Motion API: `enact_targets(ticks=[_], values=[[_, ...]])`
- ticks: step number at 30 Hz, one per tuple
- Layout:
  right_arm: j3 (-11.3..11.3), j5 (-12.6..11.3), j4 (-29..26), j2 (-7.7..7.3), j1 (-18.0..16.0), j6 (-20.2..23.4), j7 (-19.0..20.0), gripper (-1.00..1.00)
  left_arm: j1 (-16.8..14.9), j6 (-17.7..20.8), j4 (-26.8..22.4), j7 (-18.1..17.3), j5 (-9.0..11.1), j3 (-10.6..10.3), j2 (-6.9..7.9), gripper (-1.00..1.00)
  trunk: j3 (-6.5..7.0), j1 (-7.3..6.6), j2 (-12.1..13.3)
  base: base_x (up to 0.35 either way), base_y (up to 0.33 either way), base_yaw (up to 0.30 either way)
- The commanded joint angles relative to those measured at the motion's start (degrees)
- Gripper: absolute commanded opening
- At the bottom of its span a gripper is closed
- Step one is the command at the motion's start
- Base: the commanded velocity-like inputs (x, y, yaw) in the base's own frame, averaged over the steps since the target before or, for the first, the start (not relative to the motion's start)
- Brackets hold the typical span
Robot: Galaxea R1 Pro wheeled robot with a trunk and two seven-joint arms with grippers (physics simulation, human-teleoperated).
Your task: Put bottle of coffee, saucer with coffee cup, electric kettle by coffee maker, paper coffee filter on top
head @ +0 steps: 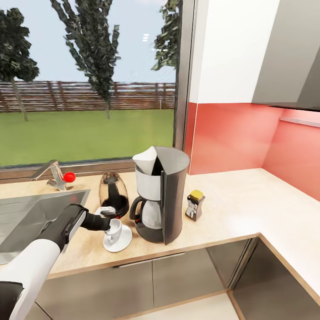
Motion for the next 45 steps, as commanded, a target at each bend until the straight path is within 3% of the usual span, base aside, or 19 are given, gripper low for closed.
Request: enact_targets(ticks=[1, 11, 12, 30, 35, 45], values=[[-0.27, 0.07, -0.1, 0.03, -0.03, 0.23, -0.17, 1.0, -0.06, 0.24, -0.06, 0.08, 0.25, -0.27, 0.07, -1.0, -0.13, 0.04, -0.13, 0.037, 0.0, 0.0], [-0.27, 0.07, -0.1, 0.03, -0.03, 0.23, -0.17, 1.0, 0.0, 0.3, -0.07, -0.28, 0.26, -0.26, 0.07, -1.0, -0.13, 0.04, -0.13, 0.008, 0.0, 0.0], [-0.25, 0.07, -0.1, 0.03, -0.03, 0.23, -0.17, 1.0, -0.02, 0.32, -0.06, -0.32, 0.26, -0.25, 0.05, 1.0, -0.13, 0.04, -0.13, 0.0, 0.0, 0.0], [-0.22, 0.07, -0.1, 0.03, -0.03, 0.23, -0.17, 1.0, -0.1, 0.73, -0.92, -0.59, 0.24, 0.2, 0.48, 1.0, -0.13, 0.04, -0.13, 0.0, 0.0, 0.0], [-0.24, 0.07, -0.1, 0.03, -0.03, 0.23, -0.18, 1.0, -0.96, 1.03, -1.02, -2.66, 0.1, 3.24, 0.74, 1.0, -0.13, 0.04, -0.13, 0.0, 0.0, 0.0], [-0.26, 0.03, -0.1, 0.03, -0.03, 0.23, -0.25, 1.0, -1.59, 1.04, -1.13, -3.11, 0.16, 4.25, 1.36, 1.0, -0.13, 0.04, -0.13, 0.0, 0.0, 0.0]])
